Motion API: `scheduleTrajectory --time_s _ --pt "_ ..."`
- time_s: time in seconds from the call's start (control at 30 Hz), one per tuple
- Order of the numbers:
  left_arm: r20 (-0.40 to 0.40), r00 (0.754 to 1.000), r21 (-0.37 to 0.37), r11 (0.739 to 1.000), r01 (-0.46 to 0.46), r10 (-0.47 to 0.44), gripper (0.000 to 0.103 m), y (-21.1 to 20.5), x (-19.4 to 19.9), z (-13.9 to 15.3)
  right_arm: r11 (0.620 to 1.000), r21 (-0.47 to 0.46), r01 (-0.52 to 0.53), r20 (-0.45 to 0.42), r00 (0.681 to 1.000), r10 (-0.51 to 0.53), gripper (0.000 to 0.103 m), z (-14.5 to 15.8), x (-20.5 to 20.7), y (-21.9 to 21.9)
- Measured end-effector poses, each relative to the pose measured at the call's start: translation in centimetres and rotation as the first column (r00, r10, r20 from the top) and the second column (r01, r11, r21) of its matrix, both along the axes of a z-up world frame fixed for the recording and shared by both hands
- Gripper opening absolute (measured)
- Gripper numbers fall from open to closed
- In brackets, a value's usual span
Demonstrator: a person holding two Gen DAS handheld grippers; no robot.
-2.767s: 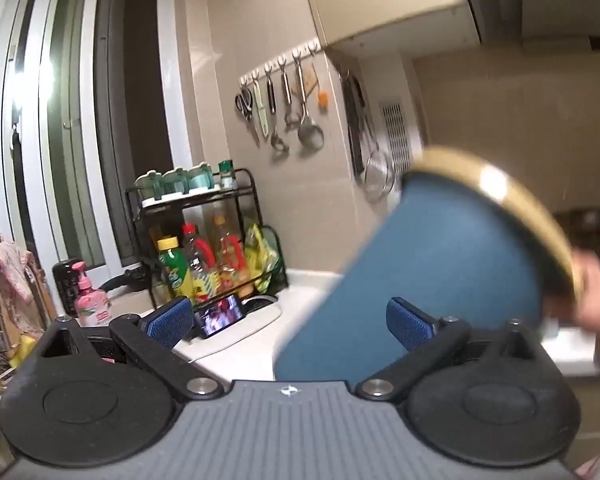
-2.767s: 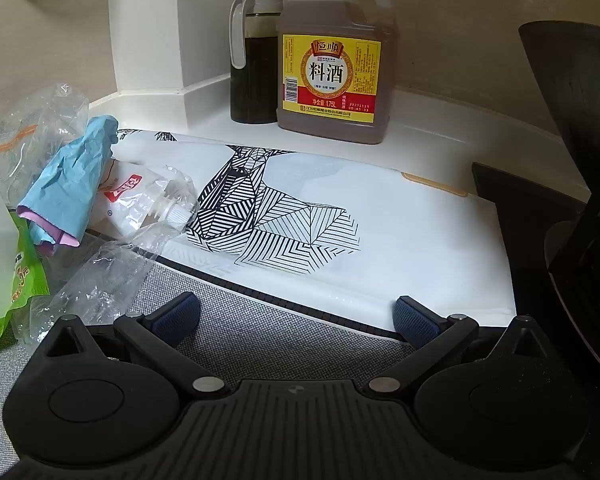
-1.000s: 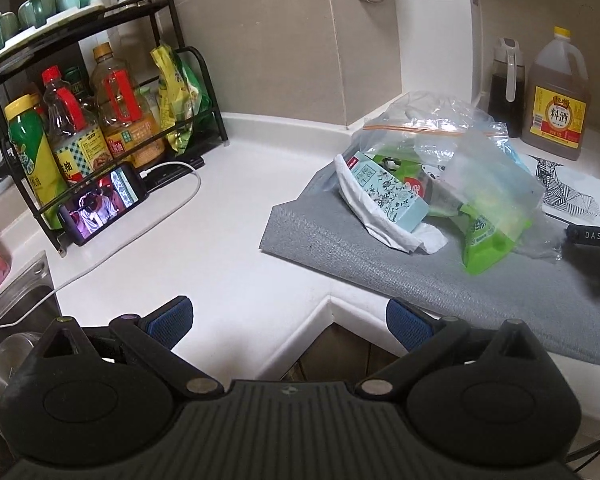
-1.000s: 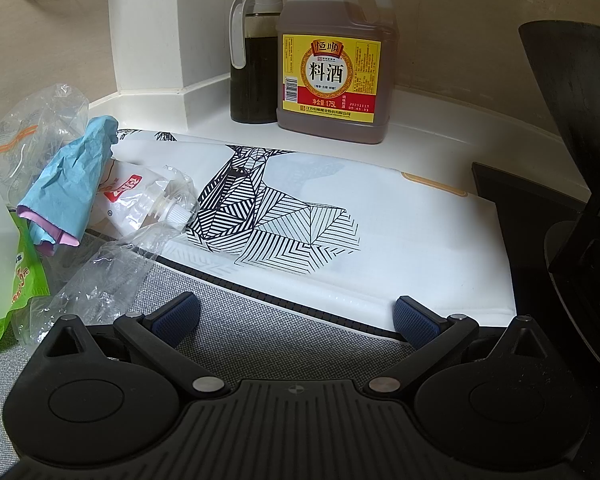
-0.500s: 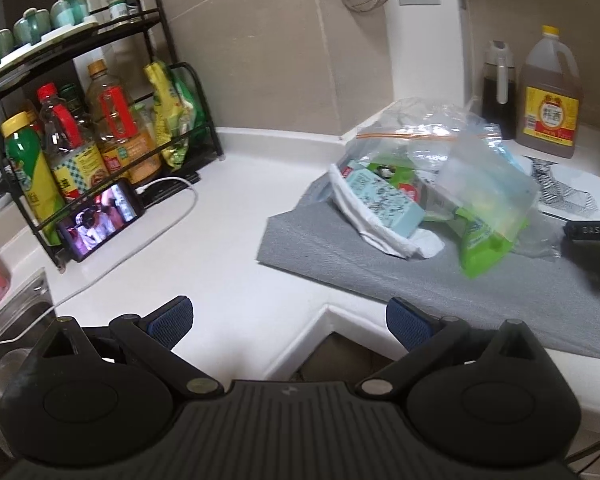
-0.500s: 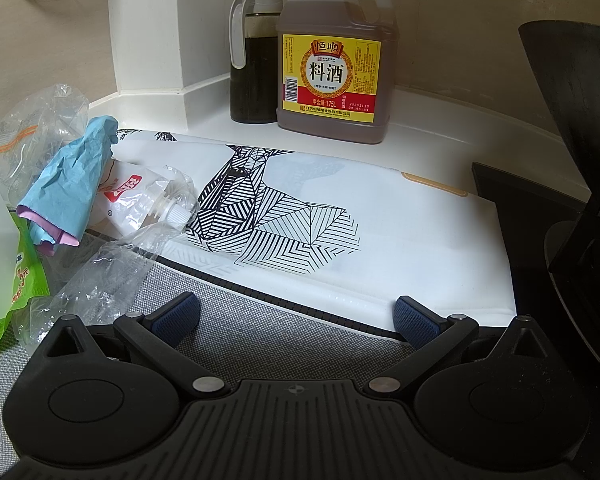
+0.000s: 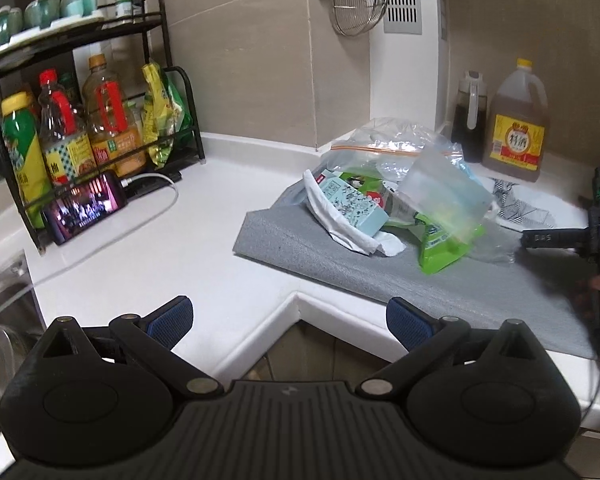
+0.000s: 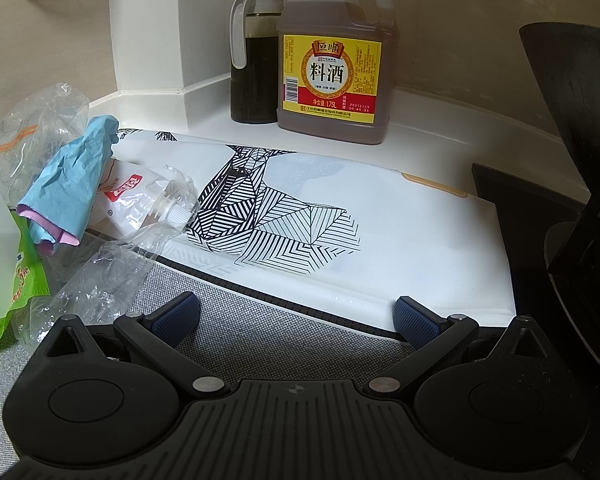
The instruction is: Collect trash
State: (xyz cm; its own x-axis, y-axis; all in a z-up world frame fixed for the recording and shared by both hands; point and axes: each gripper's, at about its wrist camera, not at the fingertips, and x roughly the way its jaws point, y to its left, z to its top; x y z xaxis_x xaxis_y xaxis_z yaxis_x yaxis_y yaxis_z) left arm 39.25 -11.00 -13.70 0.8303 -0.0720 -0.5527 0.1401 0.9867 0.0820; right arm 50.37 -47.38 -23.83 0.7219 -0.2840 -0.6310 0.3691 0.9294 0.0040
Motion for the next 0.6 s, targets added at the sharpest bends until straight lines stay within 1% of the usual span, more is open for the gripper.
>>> scheduleTrajectory --time_s 0.1,0.17,0.27,0.33,0.43,0.5,0.6 --pt "-0.026 1.000 -0.048 0.999 0.001 -0.002 0.103 0.8 -1.0 -0.1 1.000 0.002 -0.009 -0.006 1.000 0.009 0.103 0.2 -0.2 -0.1" --pt "-0.031 1.000 -0.048 0.999 0.001 -0.002 0.103 1.2 -1.8 -0.2 0.999 0.001 -0.033 -0.016 0.999 0.033 0.103 0.7 -1.4 0.7" --pt "-0.029 0.999 -0.040 0.999 0.017 -0.018 0.103 1.5 -3.2 -0.4 0.995 -0.036 -0.091 0.080 0.992 0.093 0.103 3.0 -6.6 3.3" --pt "-0.033 0.999 -0.018 1.000 0.013 -0.013 0.103 1.5 -4.0 -0.6 0.986 -0.070 -0.151 0.138 0.978 0.159 0.103 4.7 -10.9 5.7" --pt "-0.031 0.999 0.002 1.000 0.023 -0.023 0.103 1.6 -5.2 -0.9 0.969 -0.102 -0.227 0.198 0.950 0.243 0.103 6.9 -16.8 8.7" --pt "-0.025 0.999 0.002 0.999 0.035 -0.035 0.103 1.6 -6.1 -1.0 0.959 -0.128 -0.253 0.227 0.934 0.276 0.103 7.9 -20.0 10.2" --pt "-0.010 0.999 0.012 0.999 0.036 -0.036 0.103 1.6 -7.4 -1.1 0.947 -0.192 -0.256 0.227 0.927 0.297 0.103 8.7 -23.6 12.0"
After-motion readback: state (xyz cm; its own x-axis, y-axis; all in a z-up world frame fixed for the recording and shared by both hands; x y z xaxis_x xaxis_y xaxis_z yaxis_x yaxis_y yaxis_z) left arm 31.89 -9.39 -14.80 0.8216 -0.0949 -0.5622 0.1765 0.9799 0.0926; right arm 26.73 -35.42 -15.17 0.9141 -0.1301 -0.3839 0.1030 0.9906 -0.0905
